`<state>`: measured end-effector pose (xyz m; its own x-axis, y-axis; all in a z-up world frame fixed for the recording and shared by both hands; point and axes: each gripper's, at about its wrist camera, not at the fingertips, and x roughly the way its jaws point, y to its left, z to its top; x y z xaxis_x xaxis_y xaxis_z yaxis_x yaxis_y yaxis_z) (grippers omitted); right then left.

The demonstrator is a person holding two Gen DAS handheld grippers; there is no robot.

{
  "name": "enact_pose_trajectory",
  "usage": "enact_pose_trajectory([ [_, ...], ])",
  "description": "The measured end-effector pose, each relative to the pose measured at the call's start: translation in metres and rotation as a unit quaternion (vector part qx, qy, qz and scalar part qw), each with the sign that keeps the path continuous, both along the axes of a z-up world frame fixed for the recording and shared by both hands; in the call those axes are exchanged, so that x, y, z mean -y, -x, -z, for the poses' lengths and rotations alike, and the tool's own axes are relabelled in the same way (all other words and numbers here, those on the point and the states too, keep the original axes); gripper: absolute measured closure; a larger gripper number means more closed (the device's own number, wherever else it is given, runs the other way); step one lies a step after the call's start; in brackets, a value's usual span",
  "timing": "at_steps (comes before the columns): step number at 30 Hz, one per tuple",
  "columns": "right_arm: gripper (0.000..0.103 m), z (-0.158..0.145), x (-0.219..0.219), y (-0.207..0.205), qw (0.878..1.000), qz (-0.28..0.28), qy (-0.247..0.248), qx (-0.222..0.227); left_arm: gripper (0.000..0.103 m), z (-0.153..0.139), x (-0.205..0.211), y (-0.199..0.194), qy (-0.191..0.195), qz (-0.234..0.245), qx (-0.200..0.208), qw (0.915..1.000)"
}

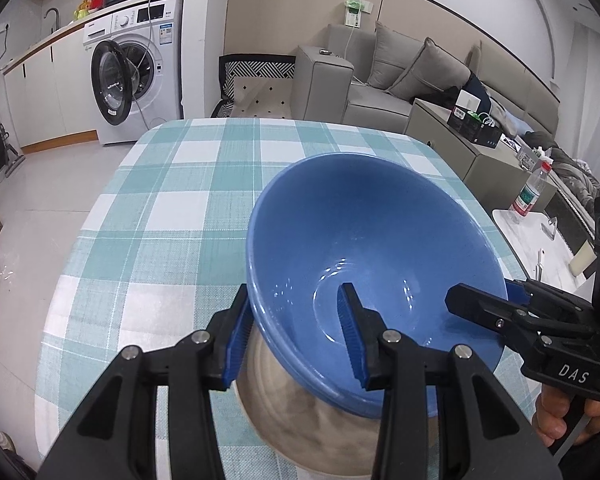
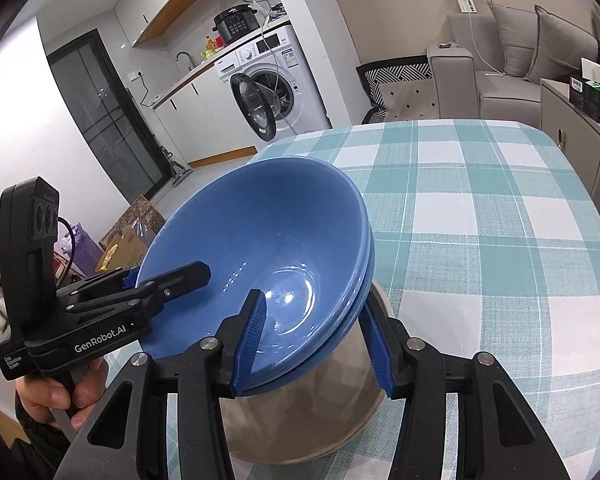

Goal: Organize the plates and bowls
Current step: 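Lift the bowl stack with both grippers and carry it over the cream plates, then lower the bowls onto the cream plate stack and open both grippers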

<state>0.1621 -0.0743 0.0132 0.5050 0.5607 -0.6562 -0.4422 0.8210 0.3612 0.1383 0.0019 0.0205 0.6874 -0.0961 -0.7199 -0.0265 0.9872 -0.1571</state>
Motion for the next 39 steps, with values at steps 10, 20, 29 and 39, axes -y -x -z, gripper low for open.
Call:
enact_pose_trajectory([
  [10,0.053,-0.0034,-0.0049,0.0035,1.000,-0.008,0.006,0.000,0.062,-0.0008,-0.0013,0.0017,-0.005,-0.001,-0.010,0.9999],
  [20,0.051,-0.0013,-0.0008,-0.0002,1.000,-0.004,0.001,-0.013,0.057,0.0005,0.0008,-0.0009,-0.006,0.010,-0.012,0.9999],
  [29,0.042,-0.0007,-0.0026,0.0003,1.000,-0.011,-0.006,-0.002,0.045,0.0001,0.0036,0.0013,-0.007,0.021,-0.004,0.9997],
  [39,0.018,0.0001,-0.0028,-0.0006,1.000,-0.007,0.003,0.016,0.033,-0.0014,-0.0022,0.0043,-0.004,0.018,0.012,0.9998],
])
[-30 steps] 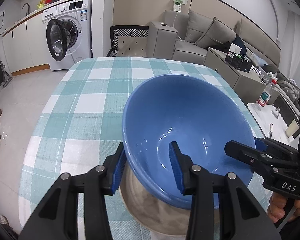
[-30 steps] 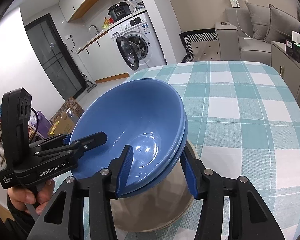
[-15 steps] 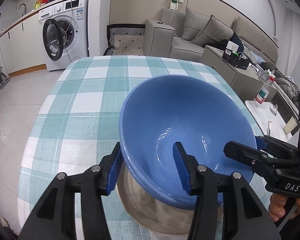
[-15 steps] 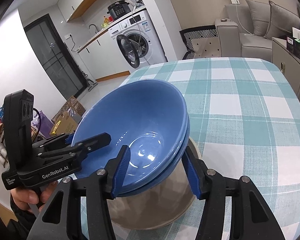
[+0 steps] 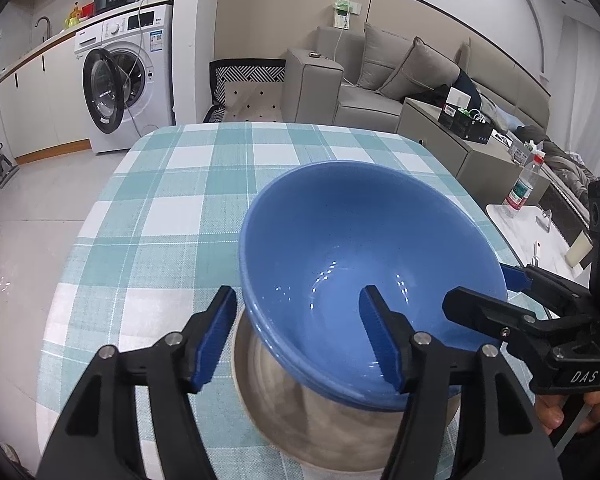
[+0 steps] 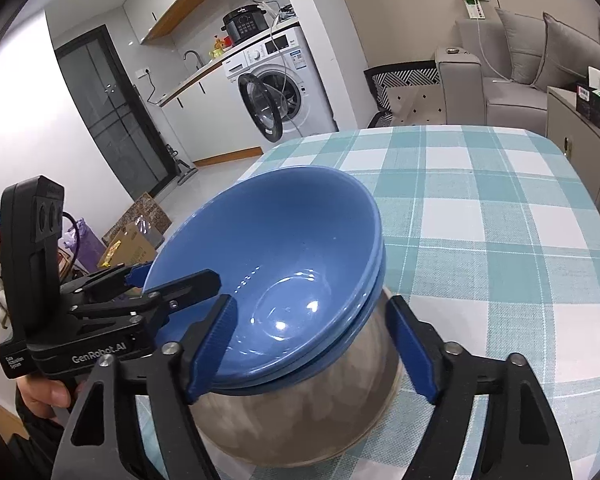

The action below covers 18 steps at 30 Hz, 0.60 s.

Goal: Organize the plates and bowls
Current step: 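Lower the bowls onto the cream plate stack and open both grippers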

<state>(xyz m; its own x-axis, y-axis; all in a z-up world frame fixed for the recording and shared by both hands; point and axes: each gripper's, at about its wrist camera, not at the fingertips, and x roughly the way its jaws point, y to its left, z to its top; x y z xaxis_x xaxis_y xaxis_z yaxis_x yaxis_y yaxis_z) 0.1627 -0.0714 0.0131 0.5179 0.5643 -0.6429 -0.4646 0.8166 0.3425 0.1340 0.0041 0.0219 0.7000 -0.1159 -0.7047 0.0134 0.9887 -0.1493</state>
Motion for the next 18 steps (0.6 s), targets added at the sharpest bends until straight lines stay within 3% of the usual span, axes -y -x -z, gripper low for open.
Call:
enact_pose_trajectory([
  [4,0.011,-0.001,0.005,-0.002,1.000,0.009,0.000,0.004,0.017,-0.004,-0.004,0.006,-0.003,-0.002,0.018,0.9998],
  [6,0.006,-0.002,0.008,-0.002,1.000,0.011,-0.002,0.010,0.004,-0.007,-0.005,0.010,-0.005,-0.004,0.031,0.9995],
  [8,0.001,-0.005,0.010,0.000,1.000,0.003,-0.008,0.020,0.000,-0.010,-0.007,0.014,-0.012,-0.008,0.046,0.9988],
  [18,0.001,-0.023,0.014,0.017,0.996,-0.013,-0.029,0.085,0.000,-0.019,-0.016,0.039,-0.037,-0.009,0.111,0.9931],
])
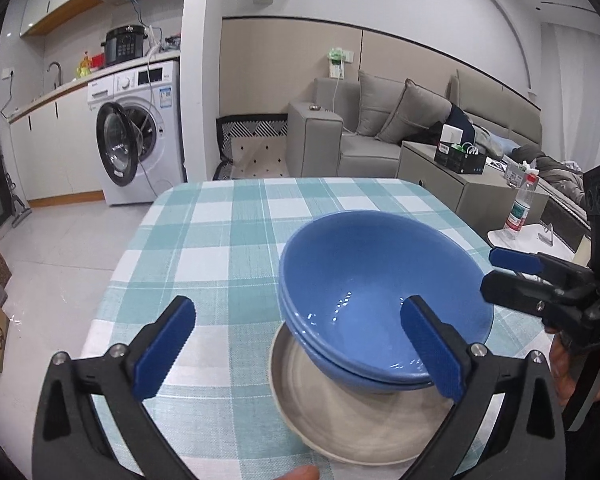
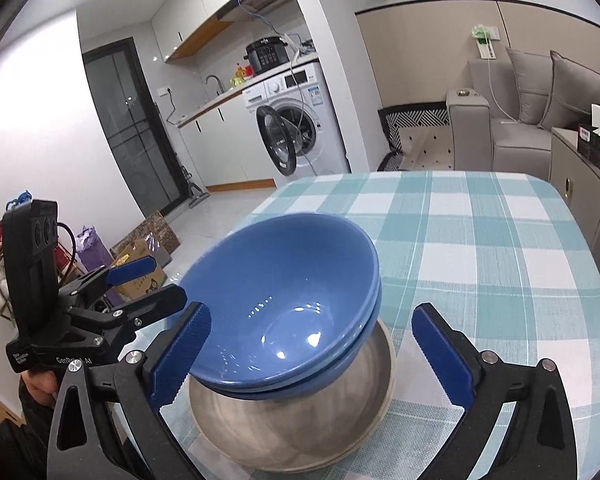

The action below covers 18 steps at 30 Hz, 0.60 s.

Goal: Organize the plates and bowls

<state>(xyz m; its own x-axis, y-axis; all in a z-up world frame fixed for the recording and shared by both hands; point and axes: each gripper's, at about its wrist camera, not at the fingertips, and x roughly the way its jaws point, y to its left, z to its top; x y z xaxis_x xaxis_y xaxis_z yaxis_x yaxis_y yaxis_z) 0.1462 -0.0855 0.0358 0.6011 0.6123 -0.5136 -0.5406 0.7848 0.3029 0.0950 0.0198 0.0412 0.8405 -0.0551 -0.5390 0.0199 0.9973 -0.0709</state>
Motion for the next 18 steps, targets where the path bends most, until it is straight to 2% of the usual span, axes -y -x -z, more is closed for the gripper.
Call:
enact_pose_trajectory([
  [10,0.001,-0.007,0.006,0.026,0.998,-0.010,-0.010,0.057,0.000,0.005,-0.006,0.031,-0.012,-0.011,0.040,0.9991],
  [18,0.001,0.010,0.008,0.059,0.996,-0.031,0.000,0.080,0.000,0.014,-0.004,0.050,-0.025,-0.020,0.052,0.9981],
])
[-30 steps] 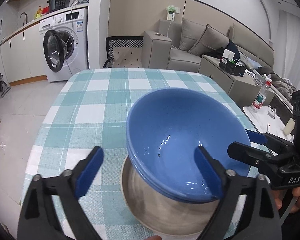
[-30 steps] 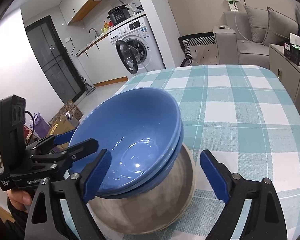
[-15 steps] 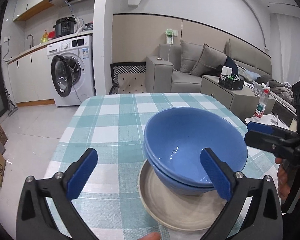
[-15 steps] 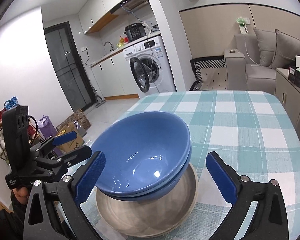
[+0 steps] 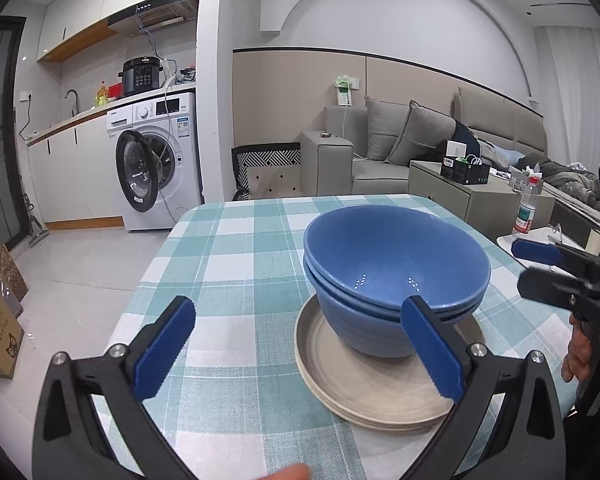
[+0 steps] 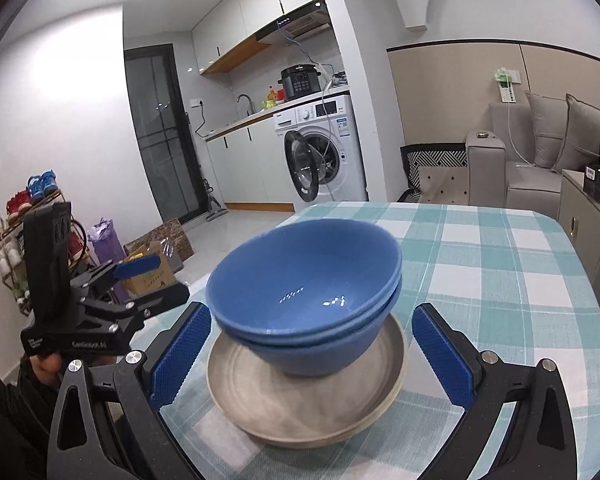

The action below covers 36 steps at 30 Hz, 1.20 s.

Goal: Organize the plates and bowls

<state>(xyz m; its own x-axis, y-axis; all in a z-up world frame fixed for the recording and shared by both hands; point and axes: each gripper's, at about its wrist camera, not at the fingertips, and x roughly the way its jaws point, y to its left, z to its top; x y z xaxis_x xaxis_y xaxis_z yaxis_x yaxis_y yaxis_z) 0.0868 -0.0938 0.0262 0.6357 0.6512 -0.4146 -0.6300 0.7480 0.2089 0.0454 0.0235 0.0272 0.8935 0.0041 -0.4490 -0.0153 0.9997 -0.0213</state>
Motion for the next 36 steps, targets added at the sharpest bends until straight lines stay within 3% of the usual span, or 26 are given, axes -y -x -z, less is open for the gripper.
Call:
enact_pose_trajectory([
  [5,0.001,0.011,0.003,0.017,1.000,0.004,0.002,0.014,0.000,0.010,0.000,0.002,0.023,0.002,-0.012,0.9997],
  [12,0.001,0.020,0.005,0.036,0.999,0.001,0.003,0.034,0.000,0.014,0.012,0.014,-0.001,0.012,0.017,0.9998],
  [19,0.001,0.024,0.015,0.047,0.999,0.008,-0.009,0.039,0.000,0.013,0.014,0.025,-0.001,0.008,0.033,0.9994],
  [36,0.001,0.034,0.014,0.065,0.997,-0.004,-0.001,0.078,0.000,0.032,0.011,0.031,0.002,-0.005,0.039,0.9992],
])
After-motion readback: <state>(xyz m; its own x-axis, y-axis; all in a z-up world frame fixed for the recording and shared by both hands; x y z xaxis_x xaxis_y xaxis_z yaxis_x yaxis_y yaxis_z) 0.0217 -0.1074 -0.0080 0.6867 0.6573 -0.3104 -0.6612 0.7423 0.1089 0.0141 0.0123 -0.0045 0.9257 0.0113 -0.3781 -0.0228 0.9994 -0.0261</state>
